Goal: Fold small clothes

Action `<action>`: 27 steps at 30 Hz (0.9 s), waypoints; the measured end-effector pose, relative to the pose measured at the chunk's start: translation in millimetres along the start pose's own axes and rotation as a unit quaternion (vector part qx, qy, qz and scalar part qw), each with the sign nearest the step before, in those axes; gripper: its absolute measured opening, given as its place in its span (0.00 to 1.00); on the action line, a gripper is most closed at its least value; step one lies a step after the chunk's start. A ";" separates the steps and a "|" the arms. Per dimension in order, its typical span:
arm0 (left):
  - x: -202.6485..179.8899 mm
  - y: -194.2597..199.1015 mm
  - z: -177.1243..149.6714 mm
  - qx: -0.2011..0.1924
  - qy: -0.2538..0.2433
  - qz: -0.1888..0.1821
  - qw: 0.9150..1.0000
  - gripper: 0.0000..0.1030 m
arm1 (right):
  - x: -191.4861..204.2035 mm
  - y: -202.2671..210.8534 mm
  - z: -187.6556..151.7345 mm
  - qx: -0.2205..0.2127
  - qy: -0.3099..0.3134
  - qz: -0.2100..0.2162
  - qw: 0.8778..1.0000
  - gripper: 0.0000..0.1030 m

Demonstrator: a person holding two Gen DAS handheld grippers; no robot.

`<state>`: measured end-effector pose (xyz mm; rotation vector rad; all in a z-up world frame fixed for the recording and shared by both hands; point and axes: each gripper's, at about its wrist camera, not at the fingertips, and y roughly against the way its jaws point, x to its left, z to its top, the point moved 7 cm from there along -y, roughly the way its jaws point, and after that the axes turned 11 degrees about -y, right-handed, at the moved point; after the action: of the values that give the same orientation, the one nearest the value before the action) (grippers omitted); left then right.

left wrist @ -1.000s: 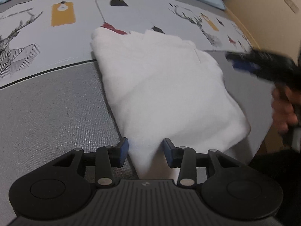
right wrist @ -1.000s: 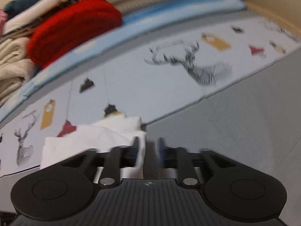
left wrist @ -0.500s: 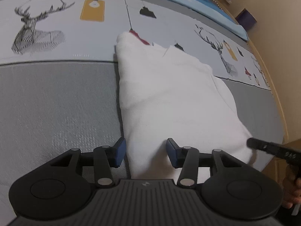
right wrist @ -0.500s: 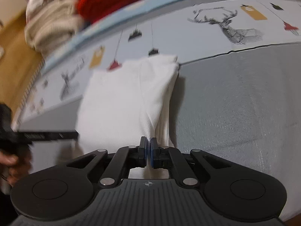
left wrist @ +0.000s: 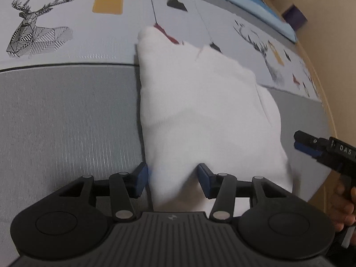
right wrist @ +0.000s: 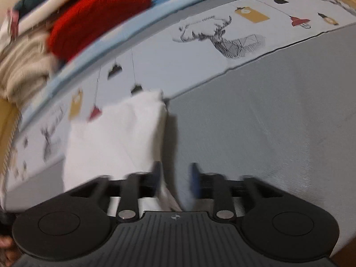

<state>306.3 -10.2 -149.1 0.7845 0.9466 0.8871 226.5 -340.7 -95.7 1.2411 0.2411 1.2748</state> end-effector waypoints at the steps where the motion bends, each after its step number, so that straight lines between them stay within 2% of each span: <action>1: 1.5 0.5 0.4 -0.002 0.002 0.001 1.000 0.53 | 4.7 -2.9 1.0 -0.001 -0.002 0.008 1.000 0.46; 5: 1.3 -6.6 8.8 -0.004 0.013 0.005 1.000 0.53 | 25.6 -29.1 -6.7 0.030 0.030 0.013 0.999 0.51; 9: 3.7 -14.7 16.4 -0.001 0.020 0.005 1.000 0.57 | 37.2 -60.2 -14.6 0.064 0.066 -0.033 0.995 0.54; 11: 5.7 -18.9 20.1 0.000 0.023 0.006 1.000 0.59 | 35.5 -70.2 -15.1 0.074 0.056 -0.050 0.994 0.58; 17: 12.5 -35.5 27.3 0.005 0.036 -0.001 0.999 0.64 | 36.7 -90.7 -9.3 0.079 0.018 -0.048 0.996 0.62; 19: 14.9 -37.8 31.3 -0.003 0.042 0.002 0.999 0.62 | 39.7 -94.5 -9.8 0.080 0.015 -0.044 0.996 0.58; 21: 14.3 -37.2 35.3 -0.011 0.040 0.004 0.999 0.45 | 43.5 -97.1 -9.0 0.082 0.013 -0.032 0.996 0.49; 23: 10.7 -32.3 39.6 -0.024 0.022 0.011 0.999 0.33 | 47.2 -98.0 -7.9 0.079 0.009 -0.026 0.996 0.37; 25: 9.3 -20.5 47.8 -0.051 -0.004 0.034 0.998 0.29 | 52.1 -97.1 -5.5 0.071 0.007 -0.018 0.997 0.25; 27: 16.3 -1.1 56.6 -0.088 -0.009 0.069 0.994 0.29 | 62.8 -92.0 -1.4 0.048 0.007 0.003 0.999 0.24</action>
<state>363.1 -5.9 -134.1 0.7112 0.7936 1.0668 301.4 -270.9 -139.5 1.3160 0.3117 1.2889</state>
